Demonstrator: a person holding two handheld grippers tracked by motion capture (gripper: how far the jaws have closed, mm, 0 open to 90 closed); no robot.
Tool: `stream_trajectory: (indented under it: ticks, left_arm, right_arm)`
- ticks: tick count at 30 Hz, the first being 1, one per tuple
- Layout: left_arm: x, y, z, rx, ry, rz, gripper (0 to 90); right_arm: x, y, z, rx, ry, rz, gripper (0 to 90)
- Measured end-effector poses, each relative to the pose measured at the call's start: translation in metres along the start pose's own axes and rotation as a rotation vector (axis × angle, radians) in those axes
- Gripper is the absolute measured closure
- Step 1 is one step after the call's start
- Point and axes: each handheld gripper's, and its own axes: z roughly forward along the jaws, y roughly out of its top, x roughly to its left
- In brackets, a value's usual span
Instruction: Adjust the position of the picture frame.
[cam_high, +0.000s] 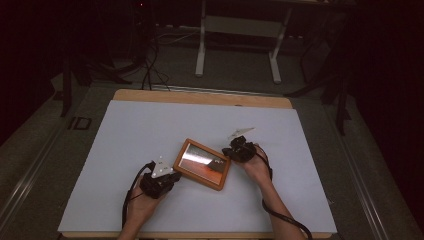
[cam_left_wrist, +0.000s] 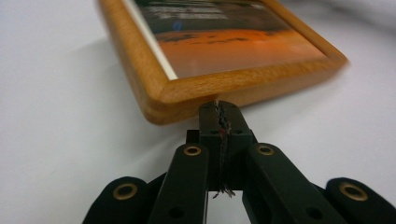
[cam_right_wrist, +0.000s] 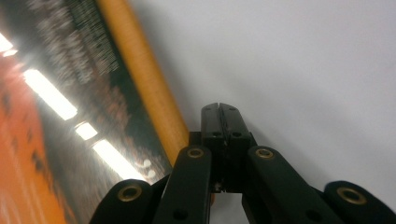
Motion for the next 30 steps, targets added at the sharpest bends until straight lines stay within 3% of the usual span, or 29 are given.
stream_trajectory:
  ticks: [5,9,13,16,20,24,27,30]
  left_arm:
    - [0.015,-0.002,-0.001,-0.013,0.017,-0.072,89.1]
    - [0.028,-0.002,0.001,-0.037,0.025,-0.126,89.0]
    - [0.032,-0.004,0.001,-0.039,0.043,-0.168,88.3]
    - [0.031,-0.004,0.0,-0.049,0.06,-0.223,78.8]
    - [0.036,-0.008,-0.004,-0.096,-0.003,-0.319,60.3]
    - [0.031,-0.007,-0.004,-0.107,-0.067,-0.325,50.6]
    - [0.023,-0.005,0.001,-0.095,-0.088,-0.315,46.2]
    - [0.018,-0.004,0.007,-0.07,-0.079,-0.32,41.2]
  right_arm:
    - [0.013,-0.014,-0.007,0.006,0.064,-0.024,90.0]
    - [0.026,-0.024,-0.013,0.01,0.094,-0.042,90.0]
    - [0.032,-0.027,-0.014,0.02,0.106,-0.068,89.9]
    - [0.028,-0.021,-0.012,-0.005,0.09,-0.016,79.8]
    - [0.023,-0.012,-0.01,-0.032,0.092,0.048,64.9]
    - [0.016,-0.008,-0.01,-0.062,0.124,0.111,56.5]
    - [0.014,-0.006,-0.013,-0.107,0.209,0.144,49.7]
    - [0.02,-0.002,-0.009,-0.08,0.273,0.108,43.5]
